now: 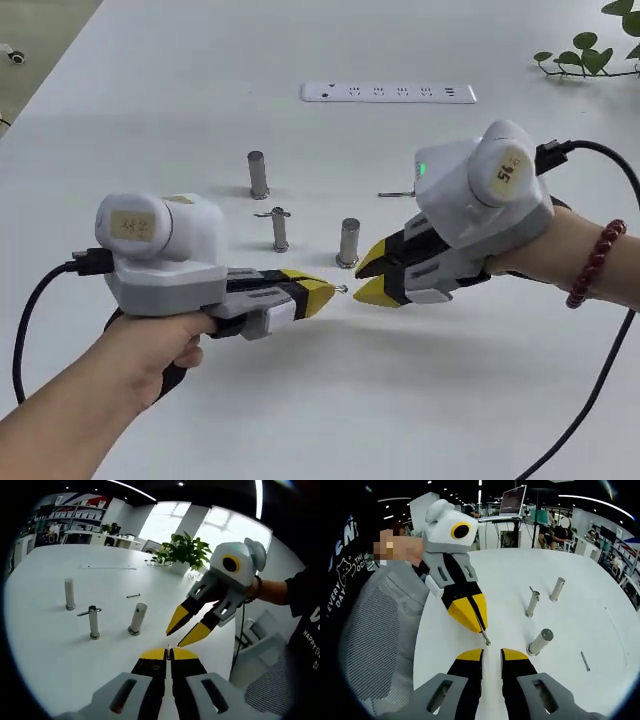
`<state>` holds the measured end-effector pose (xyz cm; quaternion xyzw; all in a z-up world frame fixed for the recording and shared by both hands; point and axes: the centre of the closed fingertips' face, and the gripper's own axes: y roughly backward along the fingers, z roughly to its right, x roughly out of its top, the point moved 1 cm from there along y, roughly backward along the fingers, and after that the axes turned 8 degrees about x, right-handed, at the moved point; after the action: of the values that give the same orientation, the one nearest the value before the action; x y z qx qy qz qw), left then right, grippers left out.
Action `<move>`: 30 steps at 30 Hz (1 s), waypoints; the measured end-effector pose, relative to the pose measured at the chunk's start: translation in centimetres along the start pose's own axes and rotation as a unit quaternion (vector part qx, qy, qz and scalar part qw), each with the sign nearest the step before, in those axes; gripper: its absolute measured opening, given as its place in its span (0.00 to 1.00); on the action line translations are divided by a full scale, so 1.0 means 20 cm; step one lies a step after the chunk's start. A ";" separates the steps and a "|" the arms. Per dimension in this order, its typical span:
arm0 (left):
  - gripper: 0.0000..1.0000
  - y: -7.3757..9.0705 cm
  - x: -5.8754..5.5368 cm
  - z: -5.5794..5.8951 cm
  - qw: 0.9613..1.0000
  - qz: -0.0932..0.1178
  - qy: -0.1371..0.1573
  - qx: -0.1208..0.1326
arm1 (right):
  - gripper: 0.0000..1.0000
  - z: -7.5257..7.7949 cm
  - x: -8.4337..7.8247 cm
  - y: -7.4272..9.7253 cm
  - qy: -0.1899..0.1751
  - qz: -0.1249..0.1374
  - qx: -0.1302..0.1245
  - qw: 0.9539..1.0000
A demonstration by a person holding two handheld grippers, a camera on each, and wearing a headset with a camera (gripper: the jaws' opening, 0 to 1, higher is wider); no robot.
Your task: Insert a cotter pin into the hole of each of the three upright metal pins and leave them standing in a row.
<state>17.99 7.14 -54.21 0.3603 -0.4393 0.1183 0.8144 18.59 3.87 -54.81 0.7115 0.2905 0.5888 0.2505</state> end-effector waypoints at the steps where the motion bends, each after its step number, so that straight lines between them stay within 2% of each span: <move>1: 0.00 0.00 0.00 0.00 1.000 0.000 -0.002 -0.003 | 0.09 -0.01 0.00 0.00 -0.009 0.007 0.007 1.000; 7: 0.00 0.03 -0.02 0.03 0.999 0.004 -0.030 -0.025 | 0.09 -0.07 -0.01 0.01 -0.049 0.037 0.055 0.997; 10: 0.00 0.04 -0.02 0.05 0.998 0.010 -0.042 -0.039 | 0.09 -0.08 -0.02 0.02 -0.059 0.044 0.058 0.996; 14: 0.00 0.05 -0.02 0.09 0.995 0.017 -0.076 -0.066 | 0.09 -0.12 -0.01 0.02 -0.063 0.057 0.079 0.993; 17: 0.00 0.06 -0.01 0.12 0.992 0.026 -0.088 -0.083 | 0.08 -0.16 0.01 0.02 -0.063 0.070 0.098 0.991; 21: 0.00 0.06 0.00 0.14 0.991 0.031 -0.089 -0.099 | 0.08 -0.19 0.02 0.03 -0.063 0.081 0.120 0.988; 24: 0.00 0.08 0.00 0.17 0.988 0.032 -0.097 -0.114 | 0.07 -0.22 0.05 0.04 -0.070 0.105 0.141 0.982; 30: 0.00 0.09 0.00 0.21 0.985 0.036 -0.104 -0.131 | 0.07 -0.26 0.04 0.04 -0.067 0.102 0.163 0.979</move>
<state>14.34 5.60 -51.88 0.2447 -0.5464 0.0510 0.7994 13.72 4.03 -52.76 0.8064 0.2910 0.5070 0.0889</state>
